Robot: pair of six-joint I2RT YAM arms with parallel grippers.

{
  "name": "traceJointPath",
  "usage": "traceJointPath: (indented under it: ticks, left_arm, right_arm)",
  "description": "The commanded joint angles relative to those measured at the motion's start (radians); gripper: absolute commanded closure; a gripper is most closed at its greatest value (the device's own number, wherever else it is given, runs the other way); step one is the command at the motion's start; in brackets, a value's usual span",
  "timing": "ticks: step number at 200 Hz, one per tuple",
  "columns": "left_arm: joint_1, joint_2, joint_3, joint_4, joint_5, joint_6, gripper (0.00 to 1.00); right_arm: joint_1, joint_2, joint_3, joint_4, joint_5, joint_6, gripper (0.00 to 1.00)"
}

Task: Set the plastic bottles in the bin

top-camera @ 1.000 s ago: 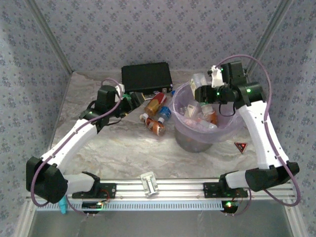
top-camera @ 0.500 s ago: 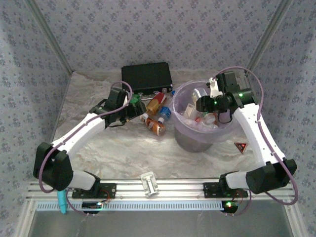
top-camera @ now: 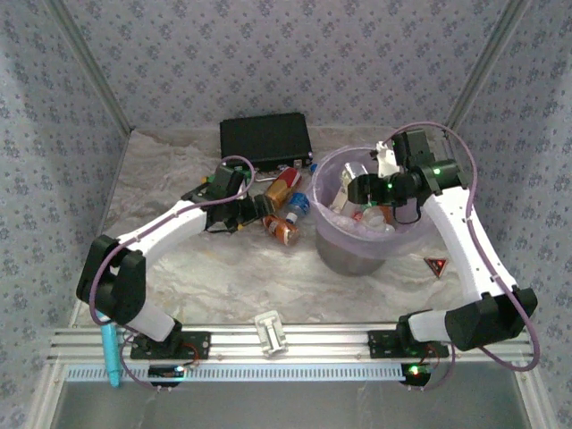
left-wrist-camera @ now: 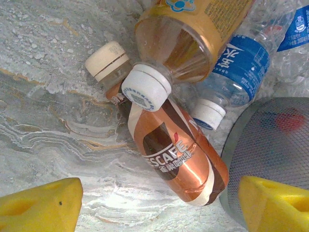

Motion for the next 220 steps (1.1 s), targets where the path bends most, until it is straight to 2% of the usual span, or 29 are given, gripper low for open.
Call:
traceJointPath:
  ticks: [1, 34, 51, 73, 138, 169, 199, 220]
  left_arm:
    - [-0.007, 0.001, 0.0, 0.019, 0.009, -0.008, 0.16]
    - [-0.007, 0.0, -0.005, 0.017, 0.007, -0.007, 0.17]
    - [-0.012, 0.003, -0.011, 0.015, 0.006, -0.014, 0.17]
    - [-0.021, 0.006, -0.024, 0.022, 0.008, -0.025, 0.17]
    - [-0.055, 0.046, -0.053, 0.061, 0.013, -0.075, 0.18]
    - [-0.063, 0.072, -0.04, 0.07, 0.018, -0.082, 0.18]
    - [-0.063, 0.071, -0.032, 0.072, 0.011, -0.079, 0.18]
    - [-0.062, 0.054, -0.024, 0.063, -0.014, -0.054, 0.19]
  right_arm:
    - [0.001, -0.022, 0.091, -0.104, -0.083, 0.005, 0.23]
    - [-0.004, 0.001, 0.148, -0.142, 0.009, -0.026, 0.23]
    - [-0.004, 0.015, 0.158, -0.112, 0.033, -0.029, 0.3]
    - [0.005, 0.05, 0.161, -0.063, 0.032, -0.031, 0.43]
    - [0.031, 0.104, 0.029, 0.063, 0.022, -0.008, 0.52]
    - [0.03, 0.096, 0.01, 0.077, 0.003, -0.003, 0.53]
    - [0.017, 0.057, 0.082, 0.039, 0.006, 0.003, 0.53]
    - [-0.006, 0.024, 0.141, 0.002, 0.012, -0.004, 0.48]
